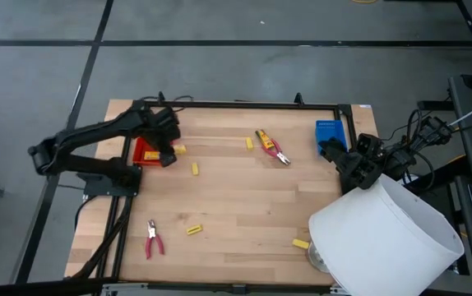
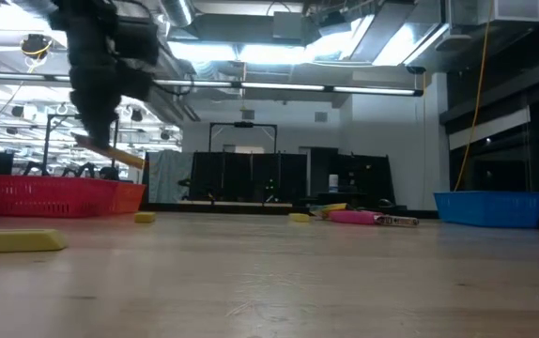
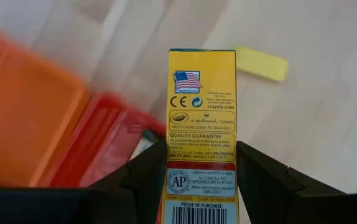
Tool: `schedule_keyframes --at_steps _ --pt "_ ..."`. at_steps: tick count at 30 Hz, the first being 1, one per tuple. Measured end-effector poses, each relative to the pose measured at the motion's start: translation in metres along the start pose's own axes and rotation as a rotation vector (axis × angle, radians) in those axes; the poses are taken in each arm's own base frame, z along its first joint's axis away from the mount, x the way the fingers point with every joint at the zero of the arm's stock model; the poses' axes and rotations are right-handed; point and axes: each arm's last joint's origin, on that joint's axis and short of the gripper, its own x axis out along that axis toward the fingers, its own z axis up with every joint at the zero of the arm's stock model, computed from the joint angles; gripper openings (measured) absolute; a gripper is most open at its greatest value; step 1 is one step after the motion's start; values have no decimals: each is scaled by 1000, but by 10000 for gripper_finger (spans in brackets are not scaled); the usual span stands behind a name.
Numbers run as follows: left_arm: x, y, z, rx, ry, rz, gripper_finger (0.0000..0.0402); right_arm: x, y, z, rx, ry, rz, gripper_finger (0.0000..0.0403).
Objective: Pick & Place School Supplies
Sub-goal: Put the bottom yellow crayon box into the red bin
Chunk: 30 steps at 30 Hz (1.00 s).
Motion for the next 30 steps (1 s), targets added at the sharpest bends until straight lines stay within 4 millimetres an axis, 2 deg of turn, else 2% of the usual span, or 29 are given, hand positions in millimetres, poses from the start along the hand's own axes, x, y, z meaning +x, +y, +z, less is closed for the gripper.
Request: schedule_keyframes --at_steps 4,8,17,24,30 --pt "-10 7 -6 -132 -57 113 178 0 0 0 -2 0 0 173" --pt "-12 13 -12 -297 -41 142 178 0 0 0 -1 -2 0 173" --pt "7 15 -34 -604 65 172 178 0 0 1 -13 -3 9 173" --pt "10 17 -38 -713 64 221 174 0 0 1 -13 -3 9 173" --pt "11 16 -39 -734 80 216 173 0 0 1 -13 -4 9 173"
